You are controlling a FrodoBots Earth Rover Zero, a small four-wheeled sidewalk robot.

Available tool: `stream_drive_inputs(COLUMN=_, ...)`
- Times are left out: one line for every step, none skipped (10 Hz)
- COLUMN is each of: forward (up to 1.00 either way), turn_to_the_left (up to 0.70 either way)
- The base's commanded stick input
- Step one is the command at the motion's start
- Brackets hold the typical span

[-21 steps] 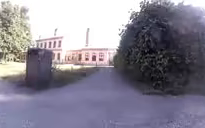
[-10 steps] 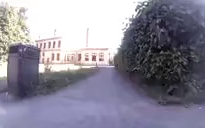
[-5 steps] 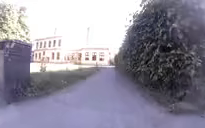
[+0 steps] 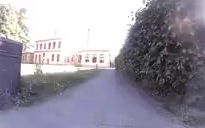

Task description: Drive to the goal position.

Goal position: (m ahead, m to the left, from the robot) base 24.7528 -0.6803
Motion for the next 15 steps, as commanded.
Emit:
stream_drive_inputs(forward=0.60, turn_to_the_left=0.00)
stream_drive_inputs(forward=0.60, turn_to_the_left=0.00)
stream_drive_inputs(forward=0.60, turn_to_the_left=0.00)
stream_drive_inputs(forward=0.60, turn_to_the_left=0.00)
stream_drive_inputs(forward=0.60, turn_to_the_left=0.00)
stream_drive_inputs(forward=0.60, turn_to_the_left=0.00)
stream_drive_inputs(forward=0.60, turn_to_the_left=0.00)
stream_drive_inputs(forward=0.60, turn_to_the_left=0.00)
stream_drive_inputs(forward=0.60, turn_to_the_left=0.00)
stream_drive_inputs(forward=0.60, turn_to_the_left=0.00)
stream_drive_inputs(forward=0.60, turn_to_the_left=0.00)
stream_drive_inputs(forward=0.60, turn_to_the_left=0.00)
stream_drive_inputs(forward=0.60, turn_to_the_left=0.00)
stream_drive_inputs(forward=0.60, turn_to_the_left=0.00)
stream_drive_inputs(forward=0.60, turn_to_the_left=0.00)
